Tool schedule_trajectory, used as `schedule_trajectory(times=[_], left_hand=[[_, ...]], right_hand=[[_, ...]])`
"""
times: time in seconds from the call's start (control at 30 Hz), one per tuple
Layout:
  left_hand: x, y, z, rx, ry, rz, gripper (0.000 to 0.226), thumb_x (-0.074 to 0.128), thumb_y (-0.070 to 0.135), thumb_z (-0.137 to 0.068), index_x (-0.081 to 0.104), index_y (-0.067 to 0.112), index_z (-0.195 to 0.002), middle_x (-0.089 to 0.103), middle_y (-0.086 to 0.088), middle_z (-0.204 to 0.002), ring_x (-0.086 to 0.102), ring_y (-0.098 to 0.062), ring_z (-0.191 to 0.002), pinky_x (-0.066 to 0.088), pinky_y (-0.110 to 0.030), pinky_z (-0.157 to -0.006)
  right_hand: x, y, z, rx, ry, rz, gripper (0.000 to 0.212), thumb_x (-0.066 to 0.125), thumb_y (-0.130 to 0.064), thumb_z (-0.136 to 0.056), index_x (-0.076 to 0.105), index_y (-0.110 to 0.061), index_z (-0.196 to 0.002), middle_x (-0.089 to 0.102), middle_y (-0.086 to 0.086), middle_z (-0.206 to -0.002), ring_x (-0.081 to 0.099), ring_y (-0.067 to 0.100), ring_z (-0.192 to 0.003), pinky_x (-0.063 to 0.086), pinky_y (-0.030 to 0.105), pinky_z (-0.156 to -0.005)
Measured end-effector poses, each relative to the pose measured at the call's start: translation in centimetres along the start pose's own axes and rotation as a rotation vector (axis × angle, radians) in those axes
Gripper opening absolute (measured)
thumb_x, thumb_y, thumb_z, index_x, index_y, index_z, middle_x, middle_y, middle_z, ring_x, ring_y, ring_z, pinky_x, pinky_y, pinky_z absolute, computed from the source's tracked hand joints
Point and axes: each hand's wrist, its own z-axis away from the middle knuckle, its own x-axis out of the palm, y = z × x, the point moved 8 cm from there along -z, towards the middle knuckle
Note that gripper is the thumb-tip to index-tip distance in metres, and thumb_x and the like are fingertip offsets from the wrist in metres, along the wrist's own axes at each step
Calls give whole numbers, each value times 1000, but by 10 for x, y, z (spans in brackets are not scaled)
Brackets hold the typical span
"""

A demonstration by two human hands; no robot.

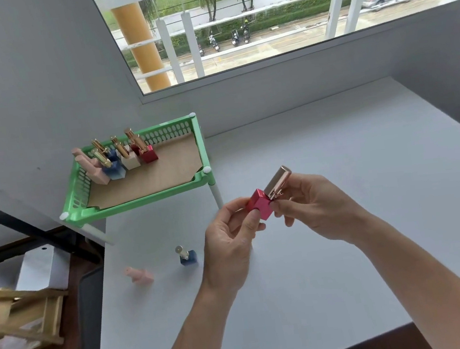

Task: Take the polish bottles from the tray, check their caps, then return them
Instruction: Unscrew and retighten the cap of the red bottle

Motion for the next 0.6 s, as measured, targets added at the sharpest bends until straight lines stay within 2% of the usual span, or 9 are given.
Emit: schedule_trajectory(times=[0.1, 0.2, 0.27, 0.33, 0.4, 0.53, 0.6], left_hand=[[0, -24, 2, -54, -11, -107, 26, 68, 22, -83, 62, 28, -108, 74, 1, -99, 68, -9, -88, 50, -21, -76], [-6, -50, 10, -122, 16, -305, 35, 65, 36, -83, 55, 42, -116, 67, 9, -112, 63, 2, -98, 47, -16, -83], [-8, -66, 18, -133, 29, -475, 41, 64, 40, -84, 51, 43, -123, 63, 14, -119, 59, 4, -104, 43, -10, -84], [-8, -82, 26, -128, 29, -642, 48, 62, 41, -85, 46, 39, -131, 54, 13, -133, 50, 1, -120, 37, -9, -94], [-5, -98, 34, -116, -2, -821, 55, 57, 45, -87, 39, 35, -138, 37, 12, -148, 35, -5, -134, 29, -18, -105], [-6, -128, 47, -139, -52, -1104, 63, 48, 53, -87, 27, 34, -143, 25, 9, -154, 20, -14, -140, 22, -33, -112], [-9, -140, 52, -163, -58, -1195, 65, 46, 55, -87, 24, 34, -145, 18, 5, -157, 13, -17, -143, 15, -34, -115]], right_hand=[[-5, 19, 1, 51, 15, 49, 12, 65, -13, -85, 68, -24, -86, 68, 3, -74, 64, 22, -64, 55, 36, -64], [-11, 44, 0, 124, 34, 160, 12, 63, -16, -85, 66, -28, -86, 69, -1, -74, 68, 18, -62, 55, 46, -71], [-14, 63, -1, 172, 37, 216, 14, 62, -16, -85, 65, -30, -86, 69, -2, -74, 68, 17, -60, 55, 45, -70], [-15, 81, -1, 215, 22, 262, 18, 60, -16, -85, 63, -33, -85, 69, -1, -75, 68, 16, -58, 55, 42, -67], [-14, 100, -2, 248, -8, 315, 20, 59, -17, -86, 59, -37, -83, 69, -3, -77, 68, 14, -57, 54, 39, -64], [-13, 132, -8, 291, -53, 425, 21, 56, -21, -88, 55, -42, -88, 67, -9, -77, 67, 10, -55, 45, 22, -53], [-12, 145, -11, 300, -77, 475, 19, 55, -22, -89, 54, -40, -94, 66, -12, -76, 68, 11, -55, 43, 20, -51]])
